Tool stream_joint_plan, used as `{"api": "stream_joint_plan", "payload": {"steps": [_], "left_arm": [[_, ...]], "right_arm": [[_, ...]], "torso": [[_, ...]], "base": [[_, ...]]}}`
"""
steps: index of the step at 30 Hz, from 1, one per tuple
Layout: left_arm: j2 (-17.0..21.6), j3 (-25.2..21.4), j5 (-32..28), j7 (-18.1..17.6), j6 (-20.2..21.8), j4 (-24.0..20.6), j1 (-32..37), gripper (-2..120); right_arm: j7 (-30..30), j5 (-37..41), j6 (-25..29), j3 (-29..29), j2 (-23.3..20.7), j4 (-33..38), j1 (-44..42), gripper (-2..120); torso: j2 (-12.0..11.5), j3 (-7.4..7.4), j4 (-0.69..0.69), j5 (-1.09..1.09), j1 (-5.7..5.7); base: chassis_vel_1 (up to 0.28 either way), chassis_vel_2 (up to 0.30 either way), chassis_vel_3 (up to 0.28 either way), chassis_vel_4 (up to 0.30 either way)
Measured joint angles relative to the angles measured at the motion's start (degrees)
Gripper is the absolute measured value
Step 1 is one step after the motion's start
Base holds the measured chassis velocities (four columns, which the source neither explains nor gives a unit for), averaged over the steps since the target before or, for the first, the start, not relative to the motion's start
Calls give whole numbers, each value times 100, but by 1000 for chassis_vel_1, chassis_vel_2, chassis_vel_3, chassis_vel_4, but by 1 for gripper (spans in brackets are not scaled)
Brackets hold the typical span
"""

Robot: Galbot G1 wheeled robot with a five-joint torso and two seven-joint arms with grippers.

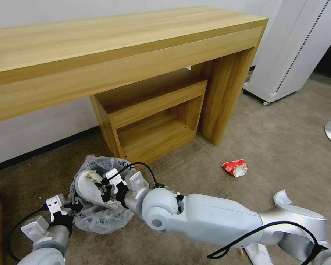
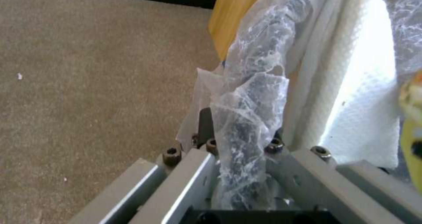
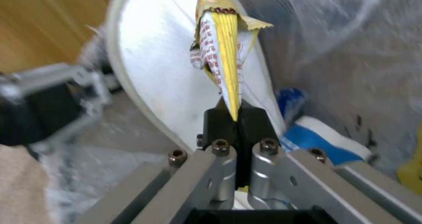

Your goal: Pick up the trash bin and place the garbage on the floor into it.

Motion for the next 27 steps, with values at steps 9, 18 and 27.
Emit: {"api": "stream_joint_plan", "payload": {"steps": [9,18,27], "left_arm": [[43,4,-34,1,-24,142,-72,0],[87,4,-69,1,-26,263,-137,0],[94,30,-78,-4,-25,349,-201,0]], "right_arm": [[127,1,-203,46,10,-31,-103,10],[3,-124,-167,150,-116,62,-187,40],[-309,-457,22,346,-343,269,-337,72]], "torso": [[0,0,0,1,0],[0,0,0,1,0],[0,0,0,1,0]], "base": [[0,0,0,0],[0,0,0,0],[0,0,0,0]]}}
